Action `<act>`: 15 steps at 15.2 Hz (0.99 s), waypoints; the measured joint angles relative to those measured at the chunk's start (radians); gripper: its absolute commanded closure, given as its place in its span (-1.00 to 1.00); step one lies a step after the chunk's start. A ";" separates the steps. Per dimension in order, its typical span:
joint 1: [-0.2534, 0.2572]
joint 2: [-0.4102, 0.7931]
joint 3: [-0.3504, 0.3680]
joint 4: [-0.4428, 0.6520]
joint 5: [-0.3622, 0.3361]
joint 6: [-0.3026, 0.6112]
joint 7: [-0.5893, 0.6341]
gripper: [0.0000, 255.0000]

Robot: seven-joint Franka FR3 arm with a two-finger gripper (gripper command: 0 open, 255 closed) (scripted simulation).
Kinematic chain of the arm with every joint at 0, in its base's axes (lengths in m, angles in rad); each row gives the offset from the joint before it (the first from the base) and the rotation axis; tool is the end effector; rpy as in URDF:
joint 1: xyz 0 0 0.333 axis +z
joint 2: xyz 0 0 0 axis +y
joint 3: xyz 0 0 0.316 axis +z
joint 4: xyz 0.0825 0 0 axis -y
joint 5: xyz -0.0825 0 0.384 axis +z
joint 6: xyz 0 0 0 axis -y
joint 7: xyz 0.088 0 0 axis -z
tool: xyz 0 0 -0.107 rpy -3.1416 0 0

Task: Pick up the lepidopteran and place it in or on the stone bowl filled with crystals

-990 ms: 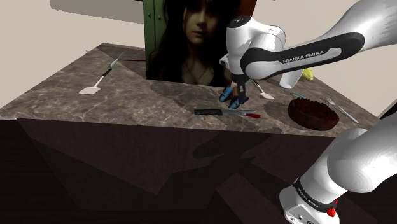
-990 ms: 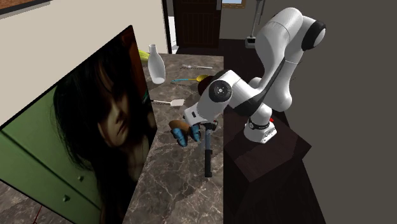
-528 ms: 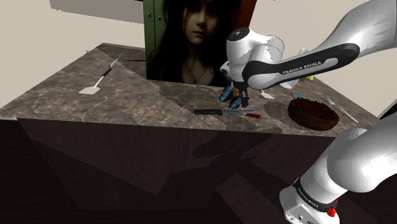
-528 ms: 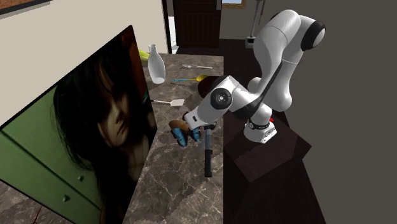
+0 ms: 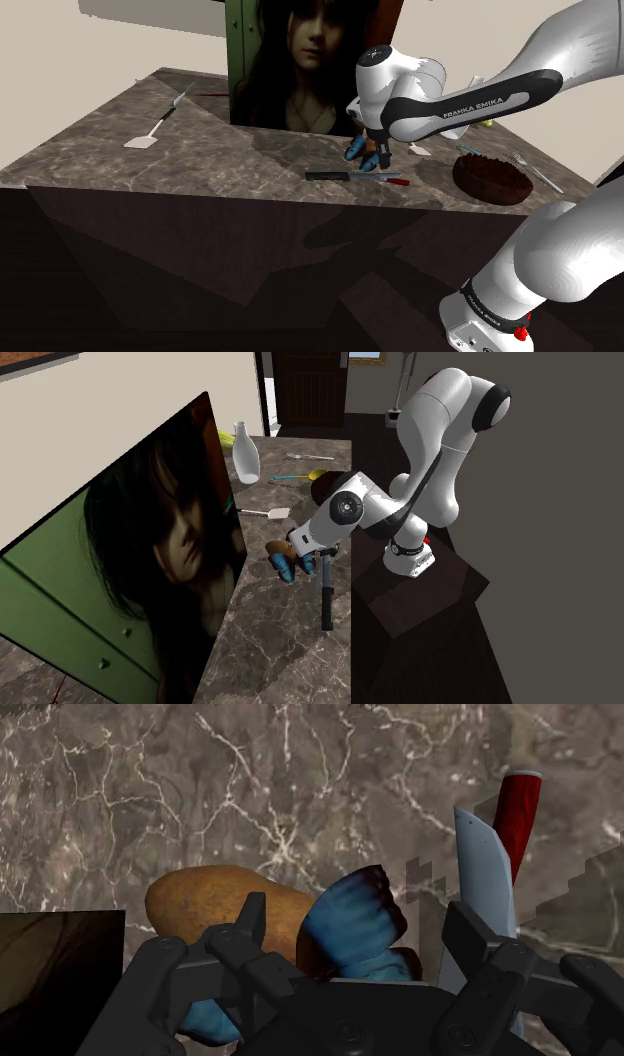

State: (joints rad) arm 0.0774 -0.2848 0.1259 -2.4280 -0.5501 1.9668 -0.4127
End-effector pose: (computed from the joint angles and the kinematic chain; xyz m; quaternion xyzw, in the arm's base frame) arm 0.4288 0.0543 0.4083 0.8724 0.4063 -0.1150 0.2462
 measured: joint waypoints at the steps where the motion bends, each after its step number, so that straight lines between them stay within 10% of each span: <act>1: 0.000 -0.001 0.000 0.001 0.000 0.000 0.000 1.00; 15: 0.003 -0.025 0.000 0.032 0.015 -0.048 -0.031 1.00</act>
State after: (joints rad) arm 0.0807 -0.3096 0.1254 -2.3961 -0.5354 1.9188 -0.4437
